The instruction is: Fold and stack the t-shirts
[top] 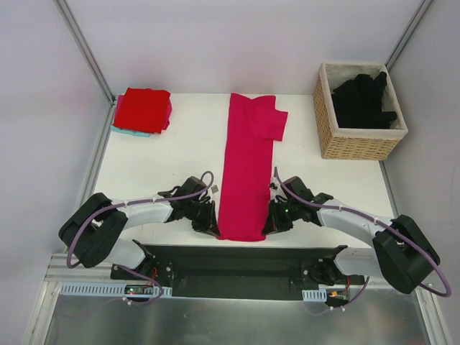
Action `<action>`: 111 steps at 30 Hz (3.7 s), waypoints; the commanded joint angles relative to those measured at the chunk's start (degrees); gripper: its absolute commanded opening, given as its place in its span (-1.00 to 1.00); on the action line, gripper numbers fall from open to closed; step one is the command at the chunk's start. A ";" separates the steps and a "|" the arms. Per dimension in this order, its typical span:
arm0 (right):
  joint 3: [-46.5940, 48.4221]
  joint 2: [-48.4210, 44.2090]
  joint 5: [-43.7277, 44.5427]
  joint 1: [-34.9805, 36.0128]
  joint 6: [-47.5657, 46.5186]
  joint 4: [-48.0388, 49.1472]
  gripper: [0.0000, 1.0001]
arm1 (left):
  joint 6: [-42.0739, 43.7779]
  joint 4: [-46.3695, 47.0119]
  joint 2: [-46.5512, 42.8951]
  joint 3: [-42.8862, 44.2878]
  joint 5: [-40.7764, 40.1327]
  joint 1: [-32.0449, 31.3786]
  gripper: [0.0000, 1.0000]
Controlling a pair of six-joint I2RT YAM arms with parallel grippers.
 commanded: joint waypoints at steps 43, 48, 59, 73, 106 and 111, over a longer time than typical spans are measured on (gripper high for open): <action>15.05 -3.40 4.02 2.85 -8.46 -20.29 -0.99 | 6.43 -23.76 2.34 22.98 4.97 -0.60 -1.00; 22.16 -0.94 2.26 -5.12 -15.13 -24.95 -0.99 | 9.68 -27.45 4.89 27.64 4.44 -0.25 -1.00; 37.47 13.73 -4.07 -16.49 -26.40 -29.52 -0.99 | 13.73 -29.04 13.24 39.42 5.05 8.09 -1.00; 47.31 25.96 -6.36 -19.47 -29.39 -29.52 -0.99 | 14.96 -29.30 25.63 52.95 7.24 11.80 -1.00; 65.07 43.80 -2.14 -23.78 -28.16 -26.89 -0.98 | 15.14 -30.09 39.53 66.50 6.63 16.81 -1.00; 66.21 45.47 -1.61 -23.78 -27.28 -26.36 -0.99 | 14.35 -30.01 39.26 65.88 6.72 16.72 -1.00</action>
